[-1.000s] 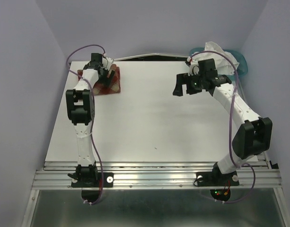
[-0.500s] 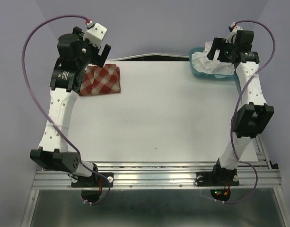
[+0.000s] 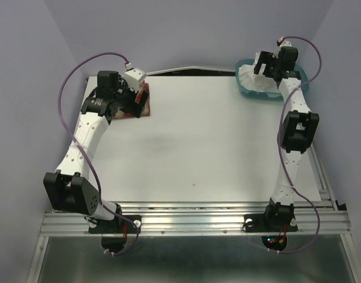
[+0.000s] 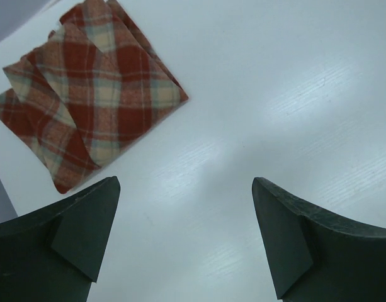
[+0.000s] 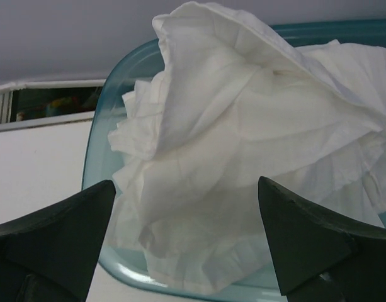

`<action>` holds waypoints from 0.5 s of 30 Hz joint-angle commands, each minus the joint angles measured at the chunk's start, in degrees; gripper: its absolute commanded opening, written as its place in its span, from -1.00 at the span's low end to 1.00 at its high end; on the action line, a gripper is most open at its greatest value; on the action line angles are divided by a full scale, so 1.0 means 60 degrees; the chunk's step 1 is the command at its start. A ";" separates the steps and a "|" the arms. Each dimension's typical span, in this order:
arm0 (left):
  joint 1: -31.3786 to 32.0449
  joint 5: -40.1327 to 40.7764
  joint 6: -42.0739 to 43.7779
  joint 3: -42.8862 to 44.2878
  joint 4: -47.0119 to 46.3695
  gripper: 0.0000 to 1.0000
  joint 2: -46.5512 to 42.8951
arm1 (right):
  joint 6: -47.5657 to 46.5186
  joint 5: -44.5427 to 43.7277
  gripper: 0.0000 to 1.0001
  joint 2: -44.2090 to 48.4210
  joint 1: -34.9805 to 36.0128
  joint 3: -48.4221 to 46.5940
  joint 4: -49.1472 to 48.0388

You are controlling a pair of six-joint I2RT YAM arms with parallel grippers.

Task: Fold and stack the skirts
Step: Grab the skirt from the pile

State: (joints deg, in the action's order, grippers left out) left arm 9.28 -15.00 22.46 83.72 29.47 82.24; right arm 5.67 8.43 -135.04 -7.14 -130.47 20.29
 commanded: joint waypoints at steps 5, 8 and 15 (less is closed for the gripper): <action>0.0021 0.0098 -0.0359 -0.0228 0.0039 0.97 -0.0655 | 0.0198 -0.1374 1.00 -0.1411 0.0105 -0.0915 -0.3280; 0.0021 0.0128 -0.0461 -0.0170 0.0053 0.97 -0.0596 | -0.0036 -0.1668 0.96 -0.1691 0.0105 -0.0945 -0.3748; 0.0021 0.0157 -0.0550 -0.0141 0.0010 0.97 -0.0464 | -0.0272 -0.1507 -0.46 -0.1503 0.0105 -0.1047 -0.3661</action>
State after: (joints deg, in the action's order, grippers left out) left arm 9.28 -14.41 20.14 81.91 30.65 81.06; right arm 4.78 0.56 -146.76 -7.01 -133.45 3.44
